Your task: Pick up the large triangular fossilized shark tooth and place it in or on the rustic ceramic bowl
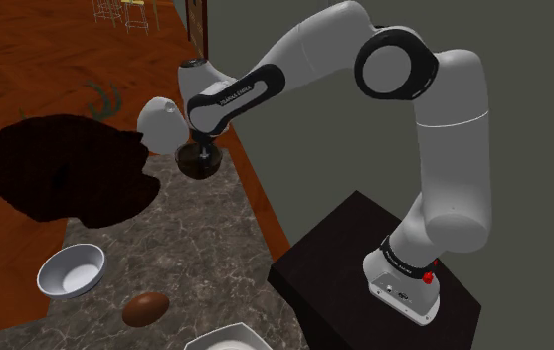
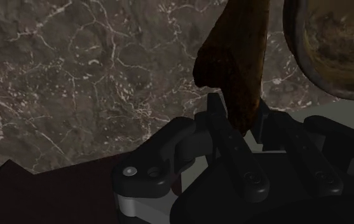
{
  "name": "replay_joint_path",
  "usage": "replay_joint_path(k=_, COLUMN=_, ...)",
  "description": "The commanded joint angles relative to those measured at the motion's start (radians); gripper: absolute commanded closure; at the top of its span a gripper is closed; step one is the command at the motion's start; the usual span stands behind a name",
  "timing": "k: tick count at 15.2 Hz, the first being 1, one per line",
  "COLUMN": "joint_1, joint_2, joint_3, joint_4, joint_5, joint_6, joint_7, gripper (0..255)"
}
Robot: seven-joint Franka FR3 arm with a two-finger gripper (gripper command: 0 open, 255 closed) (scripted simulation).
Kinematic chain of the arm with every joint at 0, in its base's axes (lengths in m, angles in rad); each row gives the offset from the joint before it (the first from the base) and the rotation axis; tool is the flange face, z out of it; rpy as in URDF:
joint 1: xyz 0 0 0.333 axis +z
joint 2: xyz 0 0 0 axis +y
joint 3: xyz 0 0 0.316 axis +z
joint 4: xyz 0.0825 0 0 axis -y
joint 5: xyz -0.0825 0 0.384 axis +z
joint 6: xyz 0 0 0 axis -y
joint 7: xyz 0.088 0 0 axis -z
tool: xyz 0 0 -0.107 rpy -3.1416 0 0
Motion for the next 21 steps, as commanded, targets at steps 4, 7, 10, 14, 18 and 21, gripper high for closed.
replay_joint_path(k=4, joint_1=-0.048, joint_2=0.135, joint_3=-0.019, joint_4=0.227, joint_5=0.005, joint_6=-0.084, joint_7=-0.089, gripper=255)
replay_joint_path(k=7, joint_1=-0.073, joint_2=0.231, joint_3=-0.028, joint_4=0.398, joint_5=0.009, joint_6=-0.155, joint_7=-0.139, gripper=255)
replay_joint_path(k=10, joint_1=-0.093, joint_2=0.355, joint_3=-0.036, joint_4=0.622, joint_5=0.015, joint_6=-0.25, joint_7=-0.19, gripper=255)
replay_joint_path(k=14, joint_1=-0.098, joint_2=0.426, joint_3=-0.04, joint_4=0.708, joint_5=0.015, joint_6=-0.264, joint_7=-0.205, gripper=255)
replay_joint_path(k=18, joint_1=-0.098, joint_2=0.456, joint_3=-0.042, joint_4=0.708, joint_5=0.013, joint_6=-0.234, joint_7=-0.202, gripper=255)
replay_joint_path(k=21, joint_1=-0.097, joint_2=0.481, joint_3=-0.043, joint_4=0.713, joint_5=0.012, joint_6=-0.214, joint_7=-0.2, gripper=255)
